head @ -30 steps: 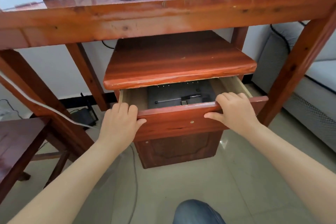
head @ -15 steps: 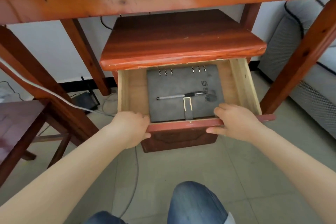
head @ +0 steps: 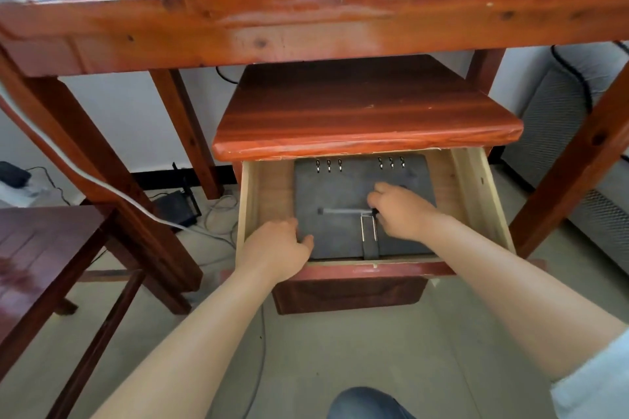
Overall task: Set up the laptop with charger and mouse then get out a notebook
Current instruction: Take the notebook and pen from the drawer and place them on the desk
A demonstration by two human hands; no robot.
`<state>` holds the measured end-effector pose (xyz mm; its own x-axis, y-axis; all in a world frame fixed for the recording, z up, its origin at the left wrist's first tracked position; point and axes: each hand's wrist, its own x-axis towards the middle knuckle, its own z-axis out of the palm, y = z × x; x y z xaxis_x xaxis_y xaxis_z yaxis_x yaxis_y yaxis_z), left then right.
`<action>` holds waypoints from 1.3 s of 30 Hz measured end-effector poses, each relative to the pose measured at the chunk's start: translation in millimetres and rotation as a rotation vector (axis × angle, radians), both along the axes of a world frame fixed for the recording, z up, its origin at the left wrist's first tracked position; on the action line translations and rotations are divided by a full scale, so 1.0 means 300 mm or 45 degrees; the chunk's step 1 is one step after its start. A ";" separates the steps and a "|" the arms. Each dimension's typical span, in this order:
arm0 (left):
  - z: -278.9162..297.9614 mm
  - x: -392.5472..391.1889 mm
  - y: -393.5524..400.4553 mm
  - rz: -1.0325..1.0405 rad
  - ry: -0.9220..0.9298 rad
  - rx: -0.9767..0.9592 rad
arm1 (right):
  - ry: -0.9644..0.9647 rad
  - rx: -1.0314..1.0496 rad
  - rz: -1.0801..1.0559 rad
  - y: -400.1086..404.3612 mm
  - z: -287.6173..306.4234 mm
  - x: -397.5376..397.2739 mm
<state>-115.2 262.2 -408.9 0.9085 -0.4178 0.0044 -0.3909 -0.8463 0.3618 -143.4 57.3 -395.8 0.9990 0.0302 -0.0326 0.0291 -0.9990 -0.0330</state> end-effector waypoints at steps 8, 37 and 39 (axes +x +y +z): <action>0.014 0.030 -0.058 0.099 0.518 0.101 | 0.285 0.163 -0.767 -0.136 0.001 -0.114; 0.164 -0.082 -0.030 -0.238 -0.828 0.431 | 0.160 1.578 -0.984 -0.094 0.149 -0.268; 0.168 -0.092 -0.006 -0.610 -0.861 0.301 | 0.084 1.648 -0.975 -0.087 0.164 -0.311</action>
